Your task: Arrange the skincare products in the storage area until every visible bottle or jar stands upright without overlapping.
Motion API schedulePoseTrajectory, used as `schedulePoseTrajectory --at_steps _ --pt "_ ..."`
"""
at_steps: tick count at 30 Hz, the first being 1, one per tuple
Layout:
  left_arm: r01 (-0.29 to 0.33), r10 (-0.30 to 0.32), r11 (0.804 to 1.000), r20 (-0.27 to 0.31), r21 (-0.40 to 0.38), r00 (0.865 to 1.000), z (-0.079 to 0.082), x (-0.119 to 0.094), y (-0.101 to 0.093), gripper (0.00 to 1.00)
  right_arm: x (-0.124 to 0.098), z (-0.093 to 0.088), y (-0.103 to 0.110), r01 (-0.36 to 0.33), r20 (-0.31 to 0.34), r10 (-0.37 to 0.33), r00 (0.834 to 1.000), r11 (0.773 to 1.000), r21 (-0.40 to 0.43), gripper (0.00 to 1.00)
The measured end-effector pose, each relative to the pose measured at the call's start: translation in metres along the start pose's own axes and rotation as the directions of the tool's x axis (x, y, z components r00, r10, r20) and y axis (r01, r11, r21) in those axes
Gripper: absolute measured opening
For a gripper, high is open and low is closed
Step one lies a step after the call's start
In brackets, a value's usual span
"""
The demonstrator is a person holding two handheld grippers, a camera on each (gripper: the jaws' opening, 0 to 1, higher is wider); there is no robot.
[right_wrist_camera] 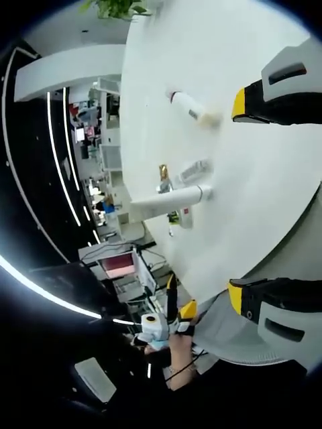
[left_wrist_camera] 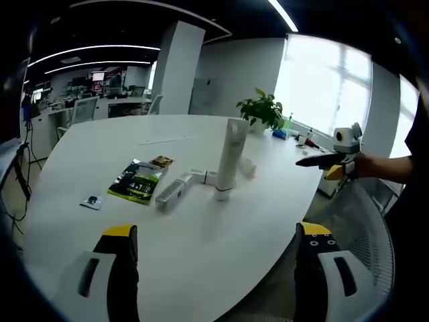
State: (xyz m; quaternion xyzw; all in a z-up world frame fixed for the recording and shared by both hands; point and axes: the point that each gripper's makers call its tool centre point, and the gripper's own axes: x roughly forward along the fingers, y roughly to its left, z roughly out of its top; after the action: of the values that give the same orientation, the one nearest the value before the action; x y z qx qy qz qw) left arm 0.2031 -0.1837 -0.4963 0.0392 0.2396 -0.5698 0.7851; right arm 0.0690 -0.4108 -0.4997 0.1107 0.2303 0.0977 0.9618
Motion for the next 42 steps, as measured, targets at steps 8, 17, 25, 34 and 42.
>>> schedulePoseTrajectory --at_steps 8,17,25,34,42 --pt "-0.002 0.002 1.000 -0.007 0.005 1.000 -0.001 0.000 0.000 0.90 0.000 0.002 -0.007 0.018 -0.014 -0.018 1.000 1.000 0.001 0.98" --pt "-0.007 0.008 1.000 -0.021 0.031 1.000 -0.003 0.001 -0.001 0.90 0.002 0.003 -0.011 0.021 -0.044 -0.020 0.999 0.999 0.028 0.94" --pt "-0.018 0.019 0.999 -0.025 0.040 1.000 -0.003 0.001 0.000 0.90 0.008 0.007 -0.020 0.033 -0.049 -0.032 0.998 0.999 0.035 0.94" --pt "-0.019 0.022 0.997 -0.045 0.071 0.999 -0.008 0.001 0.005 0.89 0.014 0.007 -0.033 0.057 -0.083 -0.052 0.995 0.997 0.050 0.92" --pt "-0.028 0.032 0.996 -0.047 0.090 0.998 -0.011 0.003 0.008 0.88 0.021 0.007 -0.040 0.064 -0.110 -0.058 0.992 0.997 0.051 0.90"
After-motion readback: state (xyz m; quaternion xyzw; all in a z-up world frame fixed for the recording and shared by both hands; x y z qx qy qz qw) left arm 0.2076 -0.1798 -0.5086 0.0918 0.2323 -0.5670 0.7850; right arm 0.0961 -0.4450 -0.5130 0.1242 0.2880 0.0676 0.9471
